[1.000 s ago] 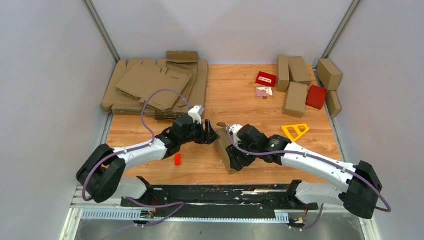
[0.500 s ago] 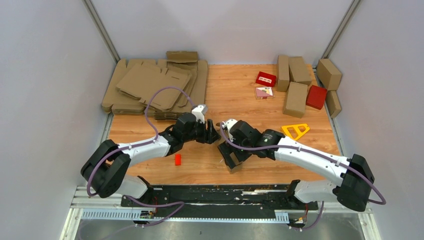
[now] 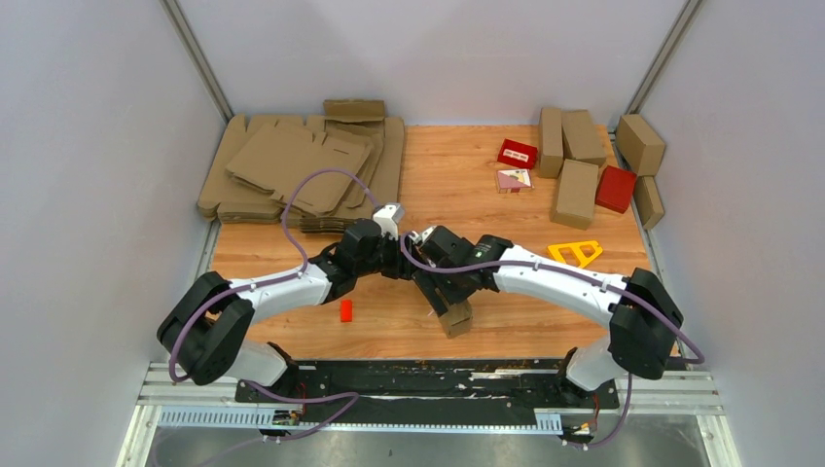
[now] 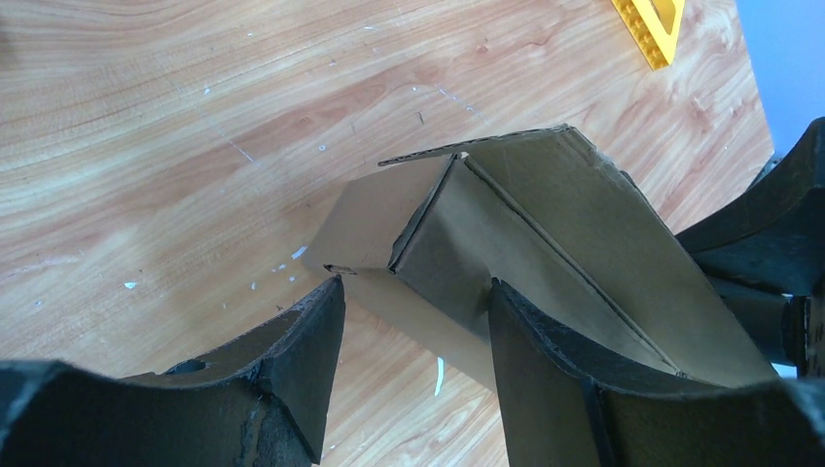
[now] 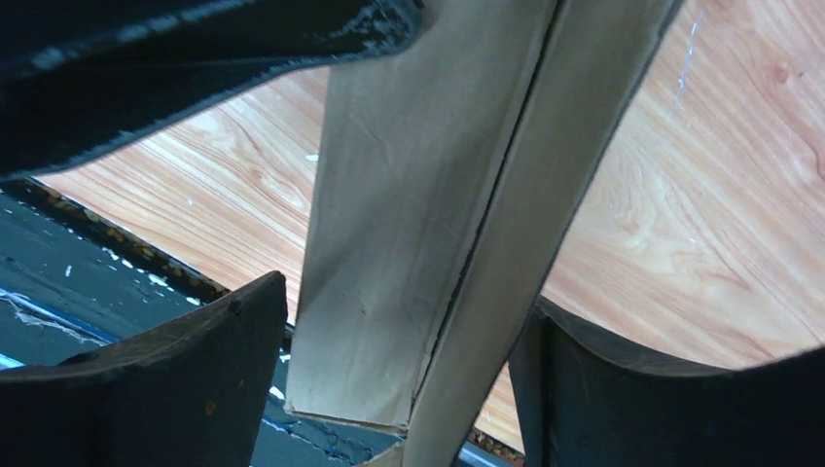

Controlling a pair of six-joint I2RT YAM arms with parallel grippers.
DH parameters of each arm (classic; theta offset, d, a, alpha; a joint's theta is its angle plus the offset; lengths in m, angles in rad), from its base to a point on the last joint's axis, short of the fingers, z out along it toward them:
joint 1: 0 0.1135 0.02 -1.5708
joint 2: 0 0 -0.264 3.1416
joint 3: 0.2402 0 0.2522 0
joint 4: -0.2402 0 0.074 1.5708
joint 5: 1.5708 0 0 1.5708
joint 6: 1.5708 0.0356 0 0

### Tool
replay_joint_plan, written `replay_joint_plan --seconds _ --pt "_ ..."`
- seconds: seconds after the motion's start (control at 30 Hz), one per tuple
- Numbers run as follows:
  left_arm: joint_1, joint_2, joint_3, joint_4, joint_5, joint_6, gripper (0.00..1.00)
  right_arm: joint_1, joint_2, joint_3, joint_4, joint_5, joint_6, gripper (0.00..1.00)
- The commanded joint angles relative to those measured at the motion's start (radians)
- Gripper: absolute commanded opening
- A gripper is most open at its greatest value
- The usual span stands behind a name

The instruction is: Fold the paper box

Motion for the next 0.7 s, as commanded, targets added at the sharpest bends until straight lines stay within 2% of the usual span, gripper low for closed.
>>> replay_joint_plan --seconds 0.0,0.07,0.23,0.47,0.57,0.67 --pt "0.001 -0.029 0.006 -0.04 -0.003 0.023 0.63 -0.006 -0.011 0.034 -0.03 0.047 0.014 0.75" --pt "0.001 -0.047 0.006 -0.053 -0.003 0.033 0.64 -0.015 -0.024 0.017 -0.019 0.029 0.008 0.66" --pt "0.001 -0.13 0.008 -0.115 -0.024 0.065 0.66 -0.018 -0.058 -0.019 -0.007 -0.01 -0.024 0.56" --pt "0.019 -0.306 0.009 -0.258 -0.104 0.141 0.69 -0.017 -0.126 -0.068 -0.006 -0.049 -0.055 0.55" --pt "0.044 -0.36 -0.016 -0.235 -0.121 0.19 0.69 -0.019 -0.14 -0.08 -0.013 -0.082 -0.067 0.55" --pt "0.047 -0.371 -0.023 -0.168 -0.086 0.306 0.68 -0.018 -0.155 -0.09 -0.02 -0.123 -0.08 0.56"
